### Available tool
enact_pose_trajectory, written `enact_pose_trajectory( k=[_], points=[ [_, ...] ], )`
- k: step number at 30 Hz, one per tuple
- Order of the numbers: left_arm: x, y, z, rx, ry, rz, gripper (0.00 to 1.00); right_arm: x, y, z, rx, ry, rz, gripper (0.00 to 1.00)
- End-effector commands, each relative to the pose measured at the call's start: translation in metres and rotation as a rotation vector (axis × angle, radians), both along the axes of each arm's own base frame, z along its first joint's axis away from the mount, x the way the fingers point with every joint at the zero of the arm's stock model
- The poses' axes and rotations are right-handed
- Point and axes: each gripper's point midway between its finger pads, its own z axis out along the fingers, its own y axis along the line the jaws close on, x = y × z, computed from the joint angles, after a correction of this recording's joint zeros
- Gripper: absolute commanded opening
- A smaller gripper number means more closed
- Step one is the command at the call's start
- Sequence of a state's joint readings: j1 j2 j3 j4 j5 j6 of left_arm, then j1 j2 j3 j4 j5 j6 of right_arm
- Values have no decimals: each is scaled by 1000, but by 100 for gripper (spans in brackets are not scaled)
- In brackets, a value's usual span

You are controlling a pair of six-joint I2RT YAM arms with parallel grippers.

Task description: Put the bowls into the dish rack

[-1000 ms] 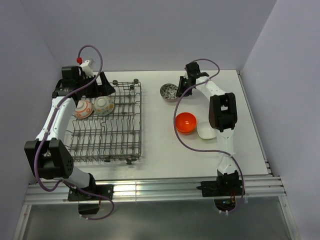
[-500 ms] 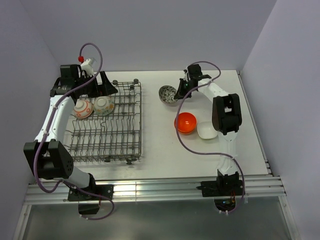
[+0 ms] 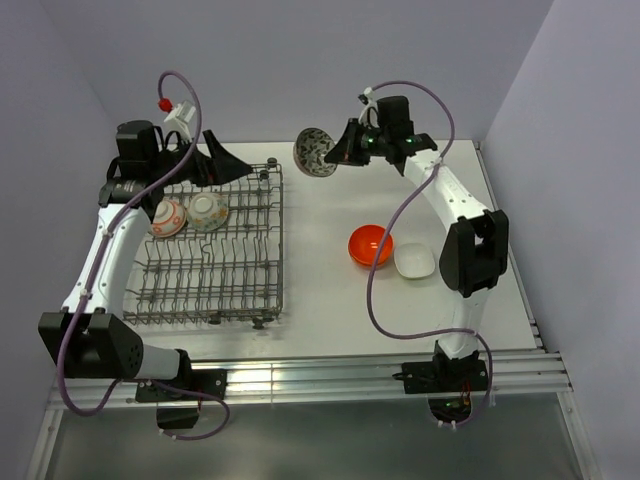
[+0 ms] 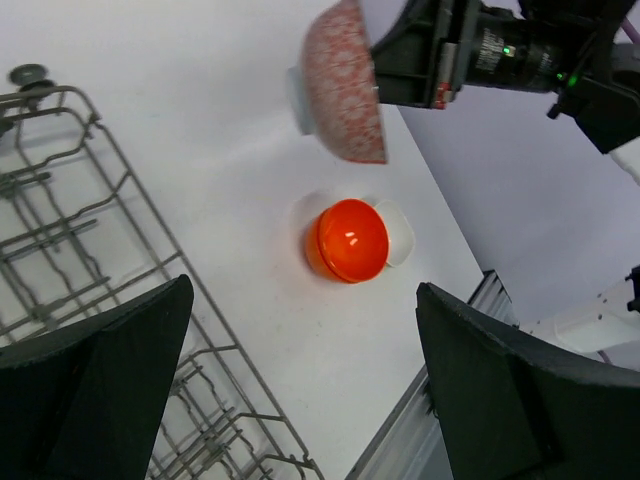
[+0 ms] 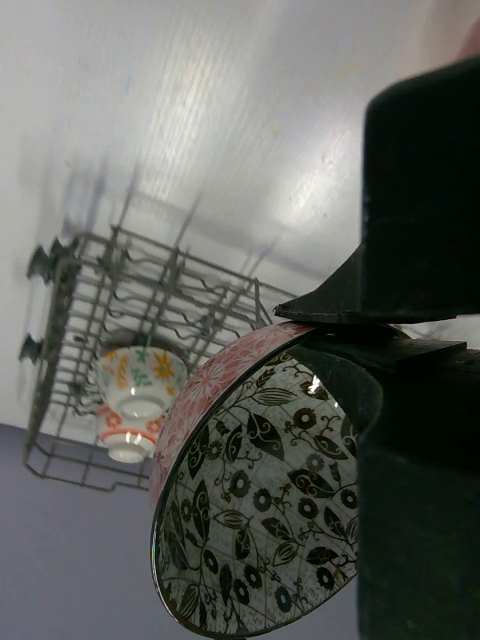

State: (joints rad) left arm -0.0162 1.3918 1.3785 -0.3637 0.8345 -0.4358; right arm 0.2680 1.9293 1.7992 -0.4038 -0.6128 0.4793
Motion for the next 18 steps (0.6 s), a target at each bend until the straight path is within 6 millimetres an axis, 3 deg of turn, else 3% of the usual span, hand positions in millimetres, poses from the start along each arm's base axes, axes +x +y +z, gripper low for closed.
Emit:
enact_pose_trajectory(
  k=[1, 10, 18],
  points=[
    [-18, -25, 30, 9, -98, -53, 99, -27, 32, 46, 64, -77, 92, 0],
    [-23, -46, -1, 59, -28, -64, 99, -64, 69, 68, 35, -128, 192, 0],
    [-15, -43, -28, 77, 85, -8, 100, -85, 83, 77, 31, -170, 229, 0]
  ],
)
